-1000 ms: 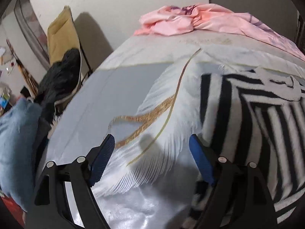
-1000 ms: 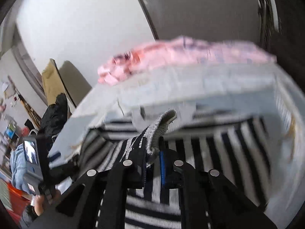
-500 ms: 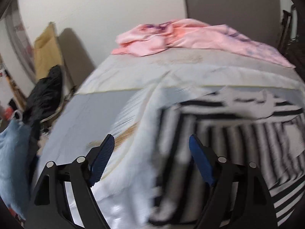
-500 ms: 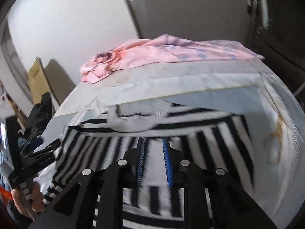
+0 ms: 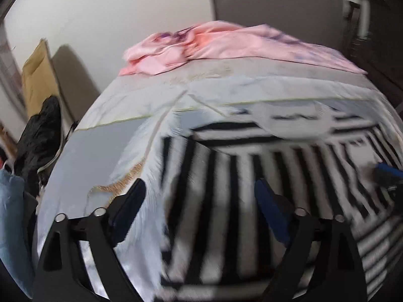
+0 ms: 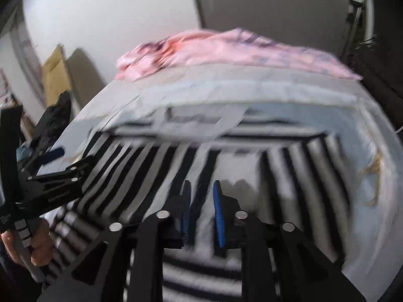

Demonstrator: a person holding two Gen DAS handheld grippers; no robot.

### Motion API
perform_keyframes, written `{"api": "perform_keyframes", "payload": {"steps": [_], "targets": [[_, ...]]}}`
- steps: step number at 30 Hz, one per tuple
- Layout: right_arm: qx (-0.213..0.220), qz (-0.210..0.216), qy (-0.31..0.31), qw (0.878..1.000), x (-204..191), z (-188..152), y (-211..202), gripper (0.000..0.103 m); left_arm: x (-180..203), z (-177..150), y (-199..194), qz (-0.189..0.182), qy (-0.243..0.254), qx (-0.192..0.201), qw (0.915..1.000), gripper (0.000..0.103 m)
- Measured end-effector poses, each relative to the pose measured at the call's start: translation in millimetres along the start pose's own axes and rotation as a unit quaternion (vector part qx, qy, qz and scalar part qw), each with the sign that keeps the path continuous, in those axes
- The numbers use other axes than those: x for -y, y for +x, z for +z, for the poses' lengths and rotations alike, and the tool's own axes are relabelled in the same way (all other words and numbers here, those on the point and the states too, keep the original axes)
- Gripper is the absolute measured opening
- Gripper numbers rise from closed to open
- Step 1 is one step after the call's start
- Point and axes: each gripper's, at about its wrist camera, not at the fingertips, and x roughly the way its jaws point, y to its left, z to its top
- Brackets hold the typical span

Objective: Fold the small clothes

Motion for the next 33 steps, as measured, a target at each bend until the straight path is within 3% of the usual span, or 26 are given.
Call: {"api": "perform_keyframes", "payload": {"steps": [2,3,4,7,9,11,13,16,18,21,26,28,29,31,33], "targets": [[-0.033,0.003,0.0,0.999,-0.7,-10.8,16.3,0.024,17.9,-16.3,10.9,-0.004,0.039,-0.027,0.9988,0.093],[-0.018,-0.001,-0.012,1.0,-2.0,-14.9,15.1,0.024,26.2,-24.6,20.4,0.022,0.059,-0.031,0.9975,0.096],[-0.022,-0.005,-0.015,1.0,-3.5,-15.3,13.5,0.024,25.9,-26.1,17.3,0.031,0.056,-0.012,0.9979,0.097],[-0.01,0.001,0.004,1.0,2.5,-16.9,-10.1,0.024,18.2,-19.9,6.1,0.028,0.044,-0.026,0.9983,0.095],[0.017,-0.035,-0.004,0.999,11.7,-21.1,-31.9,0.026,7.5,-17.7,-9.1,0.022,0.036,-0.007,0.9991,0.095],[0.019,-0.061,0.007,0.998,27.6,-25.0,-40.1,0.027,0.9,-20.2,-15.9,0.031,0.044,-0.002,0.9986,0.095],[-0.013,-0.055,0.039,0.998,51.8,-34.2,-34.9,0.027,-2.9,-27.6,-12.7,0.026,0.047,-0.018,0.9984,0.095],[-0.003,-0.031,0.052,0.998,66.9,-44.9,-42.0,0.027,-2.0,-44.7,-5.3,0.03,0.058,-0.032,0.9974,0.095],[0.008,-0.038,0.051,0.998,60.3,-49.7,-61.8,0.031,-1.9,-46.8,-18.3,0.022,0.05,-0.029,0.9981,0.094],[0.012,-0.015,0.024,1.0,35.1,-63.4,-86.8,0.032,2.2,-50.7,-48.5,-0.018,0.041,-0.016,0.9989,0.094],[-0.026,0.003,-0.044,0.999,-17.8,-95.4,-97.9,0.037,40.9,-87.7,-68.9,-0.05,0.108,-0.038,0.9922,0.094],[-0.06,0.01,-0.064,0.996,-30.5,-114.3,-86.7,0.042,53.4,-108.2,-63.4,-0.036,0.134,-0.048,0.9892,0.097],[-0.042,-0.009,-0.079,0.996,-35.4,-121.8,-88.8,0.043,54.6,-116.4,-69.6,-0.009,0.133,-0.018,0.9909,0.099],[-0.045,-0.033,-0.092,0.994,-43.5,-126.7,-95.1,0.044,55.4,-120.4,-75.6,0.002,0.143,-0.022,0.9894,0.098],[-0.042,-0.021,-0.078,0.996,-41.0,-128.9,-108.4,0.044,50.2,-121.4,-85.0,-0.002,0.132,-0.027,0.9909,0.098]]}}
